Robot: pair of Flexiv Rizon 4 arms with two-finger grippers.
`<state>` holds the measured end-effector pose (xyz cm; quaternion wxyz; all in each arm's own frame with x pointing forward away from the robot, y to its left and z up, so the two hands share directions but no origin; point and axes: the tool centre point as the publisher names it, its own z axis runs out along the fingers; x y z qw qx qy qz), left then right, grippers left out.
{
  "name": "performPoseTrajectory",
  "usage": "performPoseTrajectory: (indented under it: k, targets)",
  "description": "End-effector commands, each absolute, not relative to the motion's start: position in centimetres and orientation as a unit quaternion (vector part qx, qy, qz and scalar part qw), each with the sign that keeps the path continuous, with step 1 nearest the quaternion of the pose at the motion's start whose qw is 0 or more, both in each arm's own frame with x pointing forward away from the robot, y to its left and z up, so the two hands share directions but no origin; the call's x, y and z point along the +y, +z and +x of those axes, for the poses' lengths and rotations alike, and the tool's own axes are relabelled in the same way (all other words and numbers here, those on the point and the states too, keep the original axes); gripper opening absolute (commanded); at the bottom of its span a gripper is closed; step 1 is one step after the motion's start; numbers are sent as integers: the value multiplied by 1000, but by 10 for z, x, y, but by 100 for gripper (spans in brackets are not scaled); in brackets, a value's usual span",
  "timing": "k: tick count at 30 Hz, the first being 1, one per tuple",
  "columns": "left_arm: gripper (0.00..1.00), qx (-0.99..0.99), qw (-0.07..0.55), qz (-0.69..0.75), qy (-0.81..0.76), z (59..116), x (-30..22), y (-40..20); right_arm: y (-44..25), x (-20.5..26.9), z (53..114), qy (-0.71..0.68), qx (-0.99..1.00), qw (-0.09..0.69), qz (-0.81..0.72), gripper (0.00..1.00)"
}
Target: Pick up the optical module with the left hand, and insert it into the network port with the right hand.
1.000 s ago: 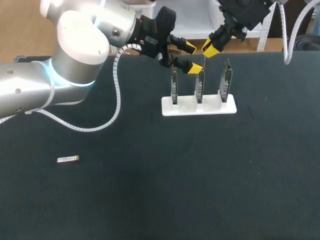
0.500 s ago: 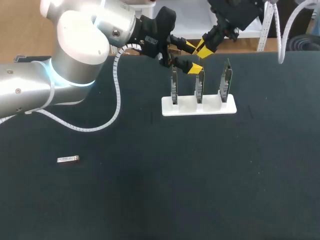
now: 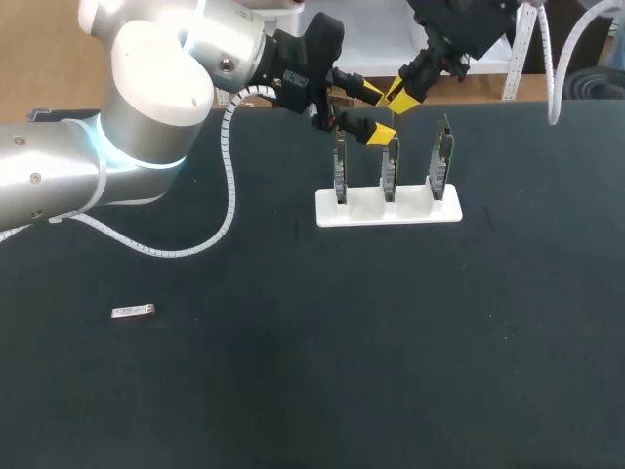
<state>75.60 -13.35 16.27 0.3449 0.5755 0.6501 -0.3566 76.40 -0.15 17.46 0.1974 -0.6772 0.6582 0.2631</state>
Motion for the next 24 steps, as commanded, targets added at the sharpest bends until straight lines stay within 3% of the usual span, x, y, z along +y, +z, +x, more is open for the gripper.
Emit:
performPoseTrajectory:
  k: [1, 24]
  targets:
    - [100, 650, 346, 575, -356, 755, -133, 162, 170, -3, 760, 260, 661, 197, -676, 0]
    - [100, 650, 346, 575, -356, 755, -133, 162, 169, -1, 763, 256, 662, 204, -674, 0]
